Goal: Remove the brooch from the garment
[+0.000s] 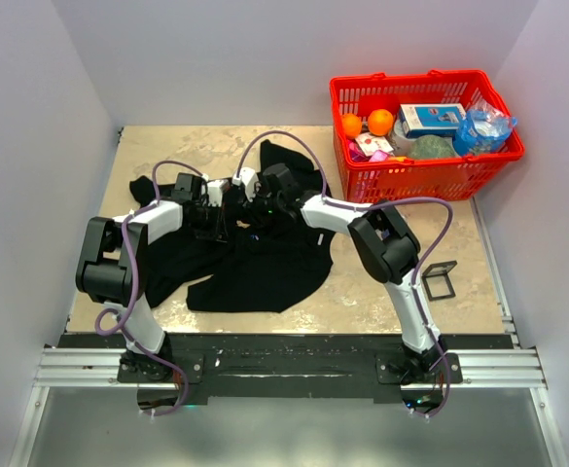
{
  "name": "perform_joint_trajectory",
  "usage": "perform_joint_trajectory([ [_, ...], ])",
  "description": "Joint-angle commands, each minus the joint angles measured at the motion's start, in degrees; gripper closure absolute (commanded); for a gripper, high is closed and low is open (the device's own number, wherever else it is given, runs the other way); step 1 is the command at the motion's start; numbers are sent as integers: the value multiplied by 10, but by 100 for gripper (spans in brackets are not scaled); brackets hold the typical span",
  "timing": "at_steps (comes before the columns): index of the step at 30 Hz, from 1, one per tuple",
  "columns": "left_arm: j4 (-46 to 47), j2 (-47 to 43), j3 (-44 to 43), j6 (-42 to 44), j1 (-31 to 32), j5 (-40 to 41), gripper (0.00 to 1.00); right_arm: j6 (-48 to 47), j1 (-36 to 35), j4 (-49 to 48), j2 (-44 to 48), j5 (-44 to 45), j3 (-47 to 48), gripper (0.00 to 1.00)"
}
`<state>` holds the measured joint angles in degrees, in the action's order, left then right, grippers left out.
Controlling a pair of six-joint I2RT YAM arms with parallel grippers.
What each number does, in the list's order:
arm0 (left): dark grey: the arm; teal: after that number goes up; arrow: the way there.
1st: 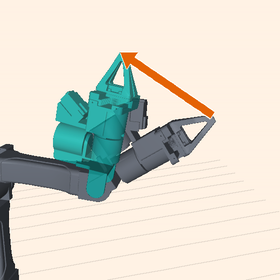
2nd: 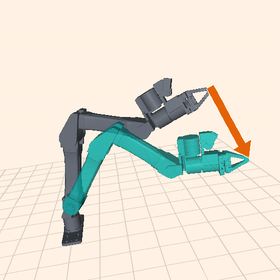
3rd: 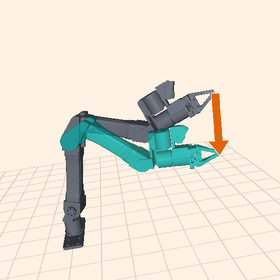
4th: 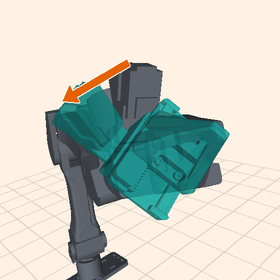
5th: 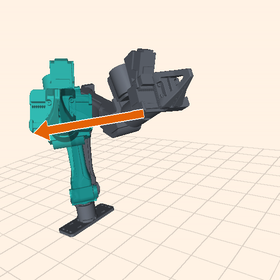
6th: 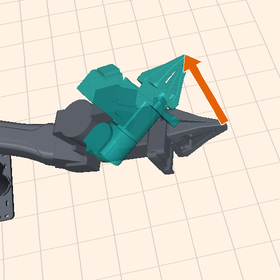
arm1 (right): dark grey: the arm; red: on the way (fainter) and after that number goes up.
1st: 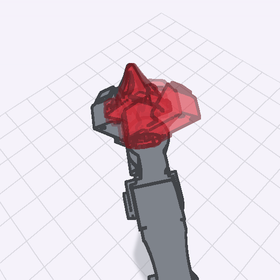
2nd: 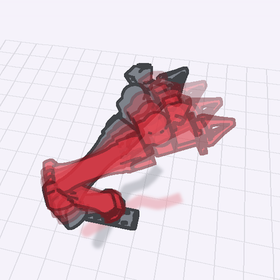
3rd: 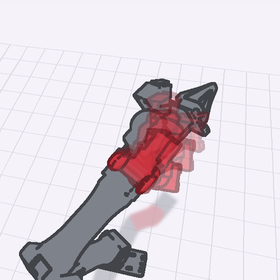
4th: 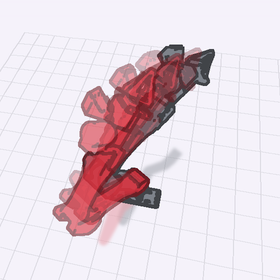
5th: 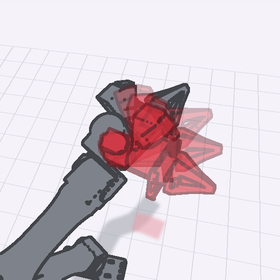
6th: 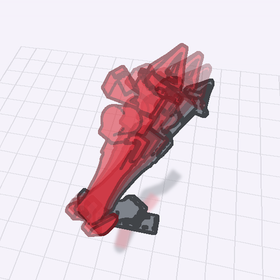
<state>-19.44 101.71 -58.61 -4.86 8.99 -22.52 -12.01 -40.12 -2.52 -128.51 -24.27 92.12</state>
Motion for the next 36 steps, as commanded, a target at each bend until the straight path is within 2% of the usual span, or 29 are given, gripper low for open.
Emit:
perform_joint_trajectory([
  [1,-25,10,-4,21,-10,24,100,12,-1,-16,-2,-25,21,72],
  [15,-31,15,-11,24,-12,13,100,27,-3,-37,-28,-4,32,72],
  [20,-37,16,-18,26,-12,12,100,30,-7,-15,-39,25,53,72],
  [27,-36,12,-19,26,-13,10,100,20,-8,5,-41,63,60,85],
  [28,-34,13,-19,26,-13,8,100,20,-6,4,-39,63,63,91],
  [31,-36,11,-21,26,-13,6,100,22,-2,3,-26,77,87,99],
  [36,-42,7,-36,29,-16,-31,100,-6,-3,-14,-3,84,122,100],
])
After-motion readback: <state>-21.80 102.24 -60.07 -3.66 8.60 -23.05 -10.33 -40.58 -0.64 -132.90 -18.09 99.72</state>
